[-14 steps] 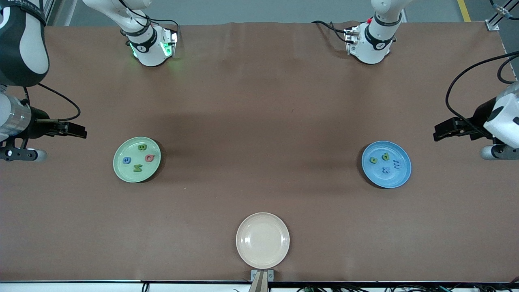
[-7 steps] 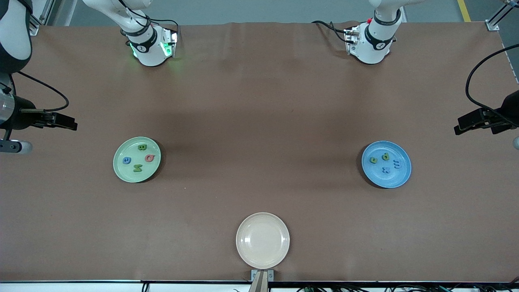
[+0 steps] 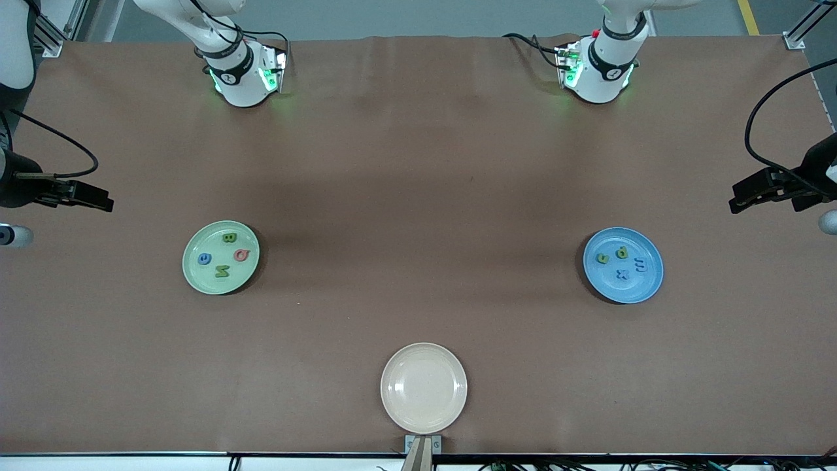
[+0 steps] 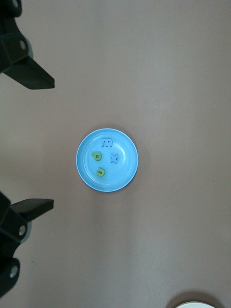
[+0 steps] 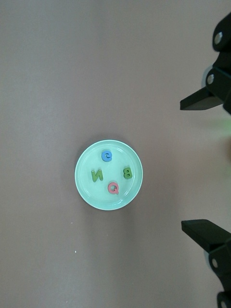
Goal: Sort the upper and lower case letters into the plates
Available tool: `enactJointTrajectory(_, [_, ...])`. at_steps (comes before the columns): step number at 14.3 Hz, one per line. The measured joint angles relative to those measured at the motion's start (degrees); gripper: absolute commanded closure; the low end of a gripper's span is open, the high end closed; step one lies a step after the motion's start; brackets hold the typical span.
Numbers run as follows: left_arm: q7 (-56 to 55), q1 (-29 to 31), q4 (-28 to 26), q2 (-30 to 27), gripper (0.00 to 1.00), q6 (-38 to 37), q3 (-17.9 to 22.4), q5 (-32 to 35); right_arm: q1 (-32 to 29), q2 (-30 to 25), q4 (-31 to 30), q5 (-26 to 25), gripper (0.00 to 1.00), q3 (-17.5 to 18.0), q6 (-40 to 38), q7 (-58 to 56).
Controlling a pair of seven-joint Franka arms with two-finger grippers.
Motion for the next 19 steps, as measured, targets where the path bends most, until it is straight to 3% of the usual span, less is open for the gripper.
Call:
enactJointTrajectory(8, [-0.59, 0.16, -0.4, -4.81, 0.0, -0.01, 0.35, -1.12, 0.0, 0.0, 0.24, 0.66, 0.0, 0.16, -2.53, 0.0])
enactJointTrajectory(11, [-0.59, 0.45, -3.12, -7.98, 0.0, 0.08, 0.67, -1.12, 0.0, -0.58, 0.0, 0.68, 0.0, 0.16, -3.36, 0.0])
enactJointTrajectory(19, [-0.61, -0.62, -7.63, -11.43, 0.0, 0.9, 0.66, -1.12, 0.0, -10.53, -7.77, 0.77, 0.0, 0.21, -3.16, 0.0])
